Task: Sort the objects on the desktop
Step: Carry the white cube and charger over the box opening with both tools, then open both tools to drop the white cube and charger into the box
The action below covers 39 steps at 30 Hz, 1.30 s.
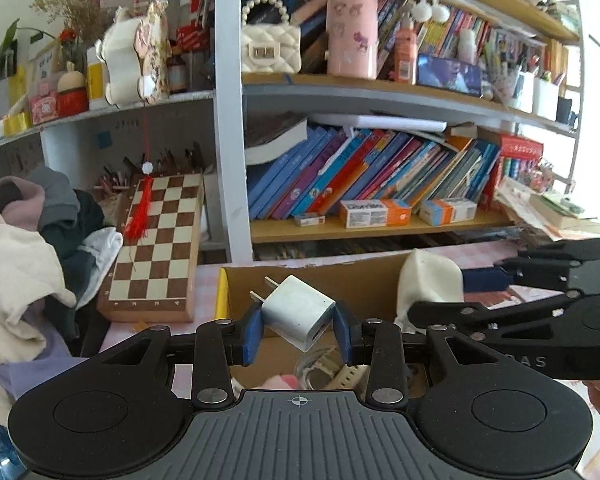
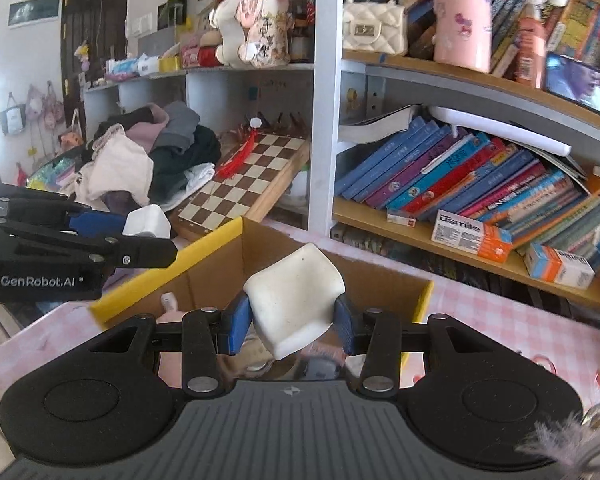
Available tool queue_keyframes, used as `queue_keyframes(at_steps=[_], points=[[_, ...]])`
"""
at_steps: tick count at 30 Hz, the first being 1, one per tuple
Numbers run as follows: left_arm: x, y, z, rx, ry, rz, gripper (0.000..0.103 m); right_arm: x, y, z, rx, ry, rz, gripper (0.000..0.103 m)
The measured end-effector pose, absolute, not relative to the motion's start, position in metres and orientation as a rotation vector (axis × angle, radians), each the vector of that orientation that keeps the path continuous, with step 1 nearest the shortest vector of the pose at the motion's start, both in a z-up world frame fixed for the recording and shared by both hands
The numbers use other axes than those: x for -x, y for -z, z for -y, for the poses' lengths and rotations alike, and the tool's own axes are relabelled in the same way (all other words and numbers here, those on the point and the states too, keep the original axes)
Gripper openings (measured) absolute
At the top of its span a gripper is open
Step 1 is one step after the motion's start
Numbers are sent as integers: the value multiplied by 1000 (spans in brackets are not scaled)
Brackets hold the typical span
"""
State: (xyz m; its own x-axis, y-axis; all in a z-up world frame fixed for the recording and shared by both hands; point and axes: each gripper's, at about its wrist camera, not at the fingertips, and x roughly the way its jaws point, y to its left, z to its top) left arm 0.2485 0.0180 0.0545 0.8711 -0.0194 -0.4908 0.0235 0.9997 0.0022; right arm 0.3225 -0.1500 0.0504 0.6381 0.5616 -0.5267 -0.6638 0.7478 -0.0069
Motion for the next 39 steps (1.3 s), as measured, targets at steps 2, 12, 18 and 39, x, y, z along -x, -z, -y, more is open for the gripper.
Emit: queue_keyframes(at_steps=[2,12,18,39], points=[[-262,-49,-18,-17,17,-535,35,-339,-49,144,220,-718,-532,41],[-322,-10,-20,-75,-23,-686,35,-412,-18,105,318,-813,-658,41],[-339,4,-21,-90,-49,-750,36,-436,-2,86,387,-865,-734,41],[-337,-3,-24,-66,-104,-744,63,-448,-2,91,321,-798,-788,74]])
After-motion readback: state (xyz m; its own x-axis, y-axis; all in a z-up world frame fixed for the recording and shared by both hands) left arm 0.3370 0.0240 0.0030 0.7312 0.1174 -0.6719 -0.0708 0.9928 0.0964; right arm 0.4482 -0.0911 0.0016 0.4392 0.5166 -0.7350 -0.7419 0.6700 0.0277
